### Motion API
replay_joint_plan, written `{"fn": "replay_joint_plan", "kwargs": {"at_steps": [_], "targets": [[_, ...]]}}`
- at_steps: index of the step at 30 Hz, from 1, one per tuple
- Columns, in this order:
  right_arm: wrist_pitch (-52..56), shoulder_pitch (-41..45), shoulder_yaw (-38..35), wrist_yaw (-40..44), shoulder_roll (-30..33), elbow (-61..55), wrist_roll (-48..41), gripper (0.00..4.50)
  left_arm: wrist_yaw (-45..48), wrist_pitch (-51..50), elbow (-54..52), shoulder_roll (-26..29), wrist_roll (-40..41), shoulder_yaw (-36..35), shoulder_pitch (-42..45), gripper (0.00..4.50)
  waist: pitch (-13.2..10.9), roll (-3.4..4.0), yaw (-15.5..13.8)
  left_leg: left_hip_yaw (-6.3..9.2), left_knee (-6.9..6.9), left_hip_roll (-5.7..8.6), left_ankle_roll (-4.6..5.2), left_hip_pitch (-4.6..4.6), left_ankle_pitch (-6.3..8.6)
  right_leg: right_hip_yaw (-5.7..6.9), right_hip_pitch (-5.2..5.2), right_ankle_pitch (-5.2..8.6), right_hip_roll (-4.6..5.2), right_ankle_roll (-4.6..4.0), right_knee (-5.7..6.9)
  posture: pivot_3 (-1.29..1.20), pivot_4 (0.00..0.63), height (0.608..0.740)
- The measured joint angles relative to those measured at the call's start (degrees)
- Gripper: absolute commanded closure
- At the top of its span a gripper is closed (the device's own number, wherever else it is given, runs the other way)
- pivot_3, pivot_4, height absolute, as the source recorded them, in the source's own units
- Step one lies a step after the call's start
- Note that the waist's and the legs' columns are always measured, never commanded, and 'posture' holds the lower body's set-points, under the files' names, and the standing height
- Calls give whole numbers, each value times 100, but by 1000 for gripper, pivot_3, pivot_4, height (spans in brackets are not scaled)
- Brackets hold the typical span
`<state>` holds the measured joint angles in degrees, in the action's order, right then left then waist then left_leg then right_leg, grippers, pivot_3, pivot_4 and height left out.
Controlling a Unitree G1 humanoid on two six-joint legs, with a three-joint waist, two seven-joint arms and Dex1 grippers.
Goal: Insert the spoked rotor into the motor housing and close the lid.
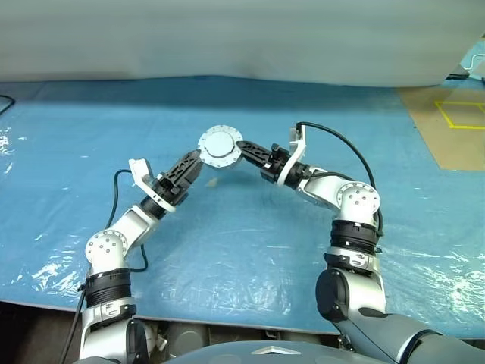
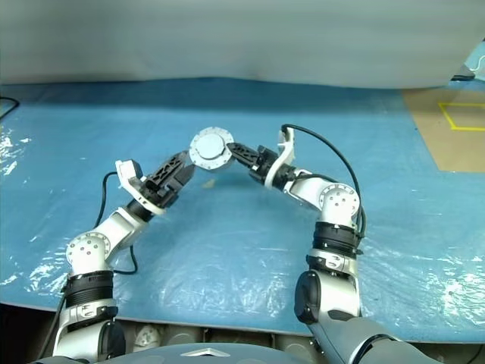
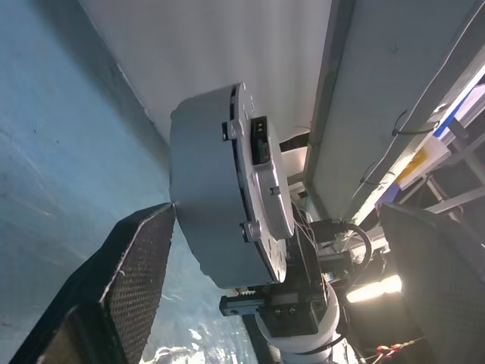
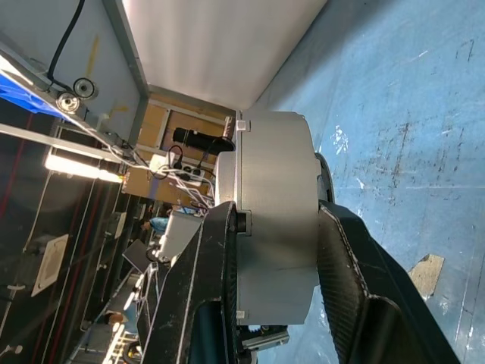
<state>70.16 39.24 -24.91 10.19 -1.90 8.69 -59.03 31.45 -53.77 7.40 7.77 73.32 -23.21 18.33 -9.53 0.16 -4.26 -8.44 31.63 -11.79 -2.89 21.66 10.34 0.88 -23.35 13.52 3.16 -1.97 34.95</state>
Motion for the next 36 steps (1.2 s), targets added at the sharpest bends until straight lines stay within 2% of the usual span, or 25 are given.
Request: {"fn": "replay_joint_plan", "kwargs": {"at_steps": [9,20,25,27,30,36], "targets": [[137,0,116,-24,27,-1,-202,3427,-43,-7,262,-99,170,-23,106,34,0,-1,-17,4,6,1,0,0,0,1,4,-4,1,6,1,0,150,740],[151,0,284,-25,29,0,-209,3427,-48,448,638,-808,18,129,476,34,0,-1,-29,6,18,1,0,3,0,0,6,-6,2,10,4,0,150,740],[149,0,290,-30,43,0,-209,3427,-76,580,703,-866,-79,124,486,1645,0,-1,-29,6,18,1,0,3,0,0,6,-6,2,10,4,0,150,740],[138,-2,290,-36,45,2,-228,3427,-74,578,697,-876,-68,127,490,1645,0,-1,-32,6,20,1,0,4,0,0,6,-6,2,10,4,0,150,740],[132,-2,293,-33,48,2,-239,3427,-92,575,694,-901,-21,108,495,2077,-1,-1,-34,7,24,1,0,6,0,1,7,-6,2,11,5,0,150,740],[51,-1,290,-30,48,2,-265,3427,-179,648,671,-994,0,99,536,2081,-1,-2,-35,8,32,1,0,5,0,1,8,-7,3,11,13,0,150,740]]}}
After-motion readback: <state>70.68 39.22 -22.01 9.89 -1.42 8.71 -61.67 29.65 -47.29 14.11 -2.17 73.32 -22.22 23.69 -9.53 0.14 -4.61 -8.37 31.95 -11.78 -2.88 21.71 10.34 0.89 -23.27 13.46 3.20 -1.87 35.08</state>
